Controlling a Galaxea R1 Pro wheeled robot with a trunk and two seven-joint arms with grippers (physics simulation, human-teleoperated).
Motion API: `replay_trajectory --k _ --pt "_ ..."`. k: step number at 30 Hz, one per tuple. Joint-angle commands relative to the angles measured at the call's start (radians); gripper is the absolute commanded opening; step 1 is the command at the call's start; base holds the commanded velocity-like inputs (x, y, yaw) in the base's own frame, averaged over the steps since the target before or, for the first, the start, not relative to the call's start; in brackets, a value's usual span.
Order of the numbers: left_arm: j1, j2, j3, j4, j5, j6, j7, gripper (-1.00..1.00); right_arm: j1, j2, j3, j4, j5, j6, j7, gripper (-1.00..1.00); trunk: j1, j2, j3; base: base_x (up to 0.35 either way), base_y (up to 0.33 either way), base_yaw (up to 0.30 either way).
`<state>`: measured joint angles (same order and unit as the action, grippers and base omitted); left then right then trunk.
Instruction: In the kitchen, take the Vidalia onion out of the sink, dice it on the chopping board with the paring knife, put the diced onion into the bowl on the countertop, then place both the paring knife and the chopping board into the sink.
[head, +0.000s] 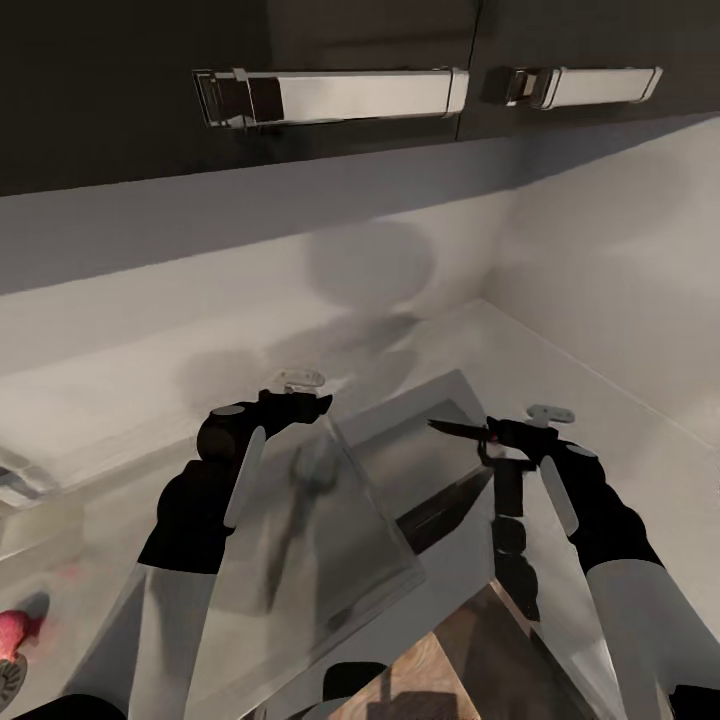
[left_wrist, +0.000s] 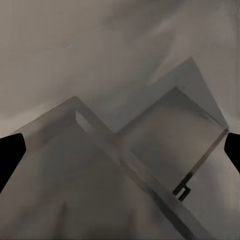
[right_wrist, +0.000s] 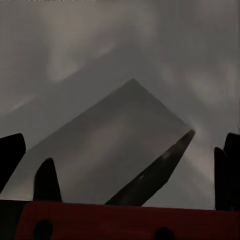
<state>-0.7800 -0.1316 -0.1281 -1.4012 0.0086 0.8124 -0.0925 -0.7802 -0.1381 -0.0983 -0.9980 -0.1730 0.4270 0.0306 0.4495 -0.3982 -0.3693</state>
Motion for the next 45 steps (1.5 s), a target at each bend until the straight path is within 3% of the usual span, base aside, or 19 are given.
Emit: replay_trajectory --k 1,7,12,19,23,26,28,30,32,37,39,41,43,44,45 --pt "-0.001 0.000 0.001 -0.001 0.000 0.005 -0.003 1.00 -0.001 0.000 -0.002 -0.001 -0.003 0.005 0.003 1.00 0.001 -0.002 -0.002 -0.036 0.000 -0.009" --pt "-0.001 0.000 0.001 -0.001 0.001 0.005 -0.003 1.00 -0.001 0.000 -0.002 -0.008 -0.003 0.004 0.003 1.00 0.001 -0.002 -0.002 -0.156 0.000 -0.002" --pt "-0.001 0.000 0.001 -0.001 0.001 0.005 -0.003 1.00 -0.001 0.000 -0.001 -0.087 -0.003 0.025 0.002 1.00 0.001 -0.002 -0.002 -0.223 0.000 0.000" --pt "-0.001 0.000 0.001 -0.001 0.000 0.005 -0.003 1.00 -0.001 0.000 0.012 -0.164 -0.001 0.132 0.001 1.00 0.001 -0.002 -0.002 -0.036 0.000 0.000" --pt "-0.001 0.000 0.001 -0.001 0.001 0.005 -0.003 1.00 -0.001 0.000 0.048 -0.229 0.006 0.247 0.000 1.00 0.001 -0.002 -0.002 -0.004 0.000 0.000" --pt "-0.001 0.000 0.001 -0.001 0.001 0.005 -0.003 1.00 -0.001 -0.003 0.122 -0.238 0.042 0.307 -0.001 1.00 0.001 -0.002 -0.002 0.000 0.000 0.000" --pt "-0.001 0.000 0.001 -0.001 0.001 0.005 -0.003 1.00 -0.001 -0.004 0.149 -0.239 0.067 0.322 -0.001 1.00 0.001 -0.002 -0.002 0.000 0.000 0.000" --pt "-0.001 0.000 0.001 -0.001 0.001 0.005 -0.003 1.00 -0.001 -0.007 0.193 -0.241 0.150 0.342 -0.001 1.00 0.001 -0.002 -0.002 0.000 0.000 0.000" --pt "-0.001 0.000 0.001 -0.001 0.001 0.005 -0.003 1.00 -0.001 -0.007 0.202 -0.241 0.178 0.346 0.000 1.00 0.001 -0.002 -0.002 0.000 0.000 0.000" --pt "-0.001 0.000 0.001 -0.001 0.001 0.005 -0.003 1.00 -0.001 -0.015 0.202 -0.241 0.195 0.350 0.003 1.00 0.001 -0.002 -0.002 0.000 0.000 0.000" --pt "-0.001 0.000 0.001 -0.001 0.001 0.005 -0.003 1.00 -0.001 -0.034 0.199 -0.241 0.197 0.356 0.009 1.00 0.001 -0.002 -0.002 0.000 0.000 0.000" --pt "-0.001 0.000 0.001 -0.001 0.001 0.005 -0.003 1.00 -0.001 -0.089 0.191 -0.241 0.195 0.368 0.063 1.00 0.001 -0.002 -0.002 0.000 0.000 0.000" --pt "-0.001 0.000 0.001 -0.001 0.001 0.005 -0.003 1.00 -0.001 -0.114 0.188 -0.241 0.195 0.371 0.106 1.00 0.001 -0.002 -0.002 0.000 0.000 0.000" --pt "-0.001 0.000 0.001 -0.001 0.001 0.005 -0.003 1.00 -0.001 -0.155 0.183 -0.242 0.195 0.379 0.190 1.00 0.001 -0.002 -0.002 0.000 0.000 0.000" --pt "-0.001 0.000 0.001 -0.001 0.001 0.005 -0.003 1.00 -0.001 -0.167 0.181 -0.243 0.195 0.384 0.221 1.00 0.001 -0.002 -0.002 0.000 0.000 0.000"
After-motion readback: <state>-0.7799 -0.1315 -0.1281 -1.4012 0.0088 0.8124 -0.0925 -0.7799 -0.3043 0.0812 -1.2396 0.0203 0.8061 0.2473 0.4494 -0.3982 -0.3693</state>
